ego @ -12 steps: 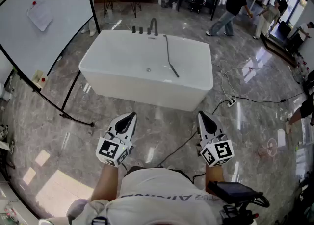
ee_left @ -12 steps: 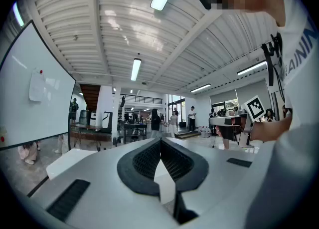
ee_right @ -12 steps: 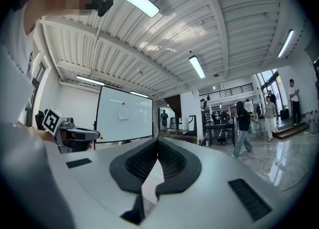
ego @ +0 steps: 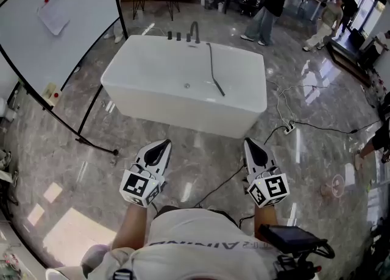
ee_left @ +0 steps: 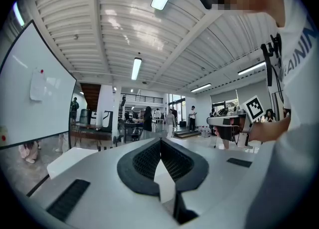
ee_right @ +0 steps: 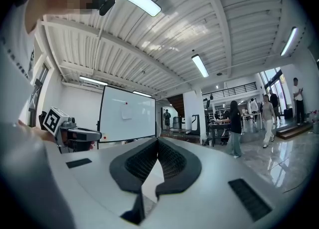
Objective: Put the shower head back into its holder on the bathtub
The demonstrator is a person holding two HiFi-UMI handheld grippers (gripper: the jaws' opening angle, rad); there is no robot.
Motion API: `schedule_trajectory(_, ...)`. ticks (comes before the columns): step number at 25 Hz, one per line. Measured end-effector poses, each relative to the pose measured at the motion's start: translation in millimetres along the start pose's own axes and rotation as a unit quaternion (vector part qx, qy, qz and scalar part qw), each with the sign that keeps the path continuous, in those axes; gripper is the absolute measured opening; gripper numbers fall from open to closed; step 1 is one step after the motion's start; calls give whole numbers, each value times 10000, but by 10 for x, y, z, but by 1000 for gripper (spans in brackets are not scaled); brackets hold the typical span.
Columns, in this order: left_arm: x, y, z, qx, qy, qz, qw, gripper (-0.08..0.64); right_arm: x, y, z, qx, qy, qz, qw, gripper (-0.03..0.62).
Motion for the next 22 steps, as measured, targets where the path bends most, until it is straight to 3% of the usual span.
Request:
schedule_trajectory(9, -185, 5, 45, 43, 37, 36, 10000, 17, -122, -27, -107, -31, 52, 211, 9998, 12)
schedule_trajectory(22, -940, -47, 226, 120, 220, 181, 9995, 17, -648, -93, -576, -112, 223, 566, 9981, 12)
Point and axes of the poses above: the fingertips, and each gripper's own axes: z forward along the fingers, x to its left, y out of its top, the point moved 10 cm from there along -z, backward along the fingers, and after that the axes turned 11 degrees about -x, right-handed, at the moved point
